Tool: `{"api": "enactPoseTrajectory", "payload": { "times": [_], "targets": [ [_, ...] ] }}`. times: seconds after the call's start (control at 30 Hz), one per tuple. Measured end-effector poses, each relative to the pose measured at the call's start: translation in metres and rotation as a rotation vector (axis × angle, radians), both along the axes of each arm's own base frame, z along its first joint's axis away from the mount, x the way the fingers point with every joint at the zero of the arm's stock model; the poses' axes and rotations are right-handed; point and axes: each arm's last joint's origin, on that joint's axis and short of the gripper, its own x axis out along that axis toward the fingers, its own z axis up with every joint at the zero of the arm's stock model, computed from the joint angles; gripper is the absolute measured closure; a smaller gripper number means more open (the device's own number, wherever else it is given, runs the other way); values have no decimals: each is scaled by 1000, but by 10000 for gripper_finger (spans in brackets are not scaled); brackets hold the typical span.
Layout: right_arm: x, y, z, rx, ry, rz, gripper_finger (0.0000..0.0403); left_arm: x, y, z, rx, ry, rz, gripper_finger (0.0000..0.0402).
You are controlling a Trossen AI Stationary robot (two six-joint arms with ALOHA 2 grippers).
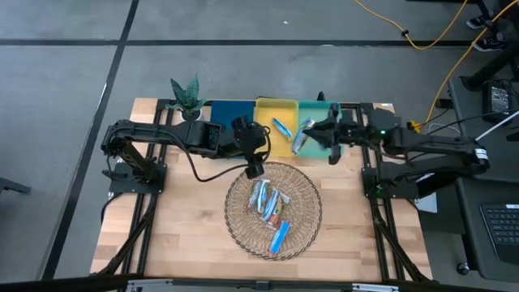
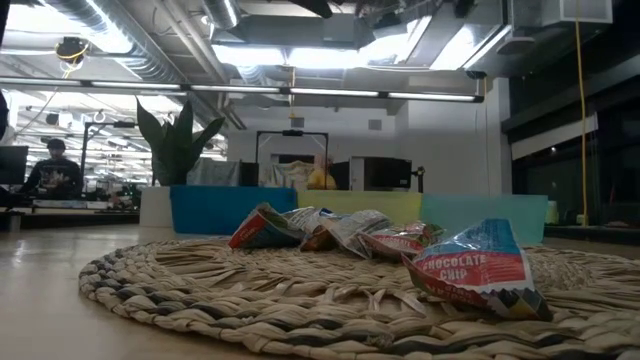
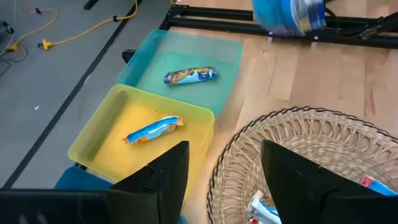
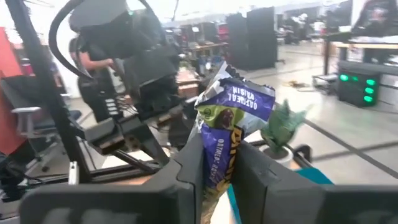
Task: Pick and place Granola Bars by type
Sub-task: Put the blue granola bar into the light blue bin
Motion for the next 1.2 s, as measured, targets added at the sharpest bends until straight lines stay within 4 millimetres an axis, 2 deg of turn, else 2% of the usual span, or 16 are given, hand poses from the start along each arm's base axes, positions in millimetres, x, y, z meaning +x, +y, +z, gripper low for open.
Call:
{"api": "enactPoseTrajectory", "payload": {
  "times": [0.27, 0.4, 0.53, 0.73, 0.9, 1.2],
  "targets": [
    [-48, 1, 5, 17, 51, -162, 335, 0, 0, 0, -22, -9, 13, 211],
    [-63, 1, 7, 20, 52, -239, 335, 0, 0, 0, -33, -15, 22, 211],
    [-73, -1, 16, 13, 138, -339, 335, 0, 0, 0, -42, -20, 29, 211],
    [-83, -6, 27, -35, 393, -573, 335, 0, 0, 0, -48, -30, 36, 212],
    [-85, -9, 27, -90, 543, -710, 335, 2, 0, 2, -51, -57, 35, 211],
    [-70, -15, 5, -135, 777, -767, 335, 4, 0, 4, -53, -83, 35, 213]
  ]
}}
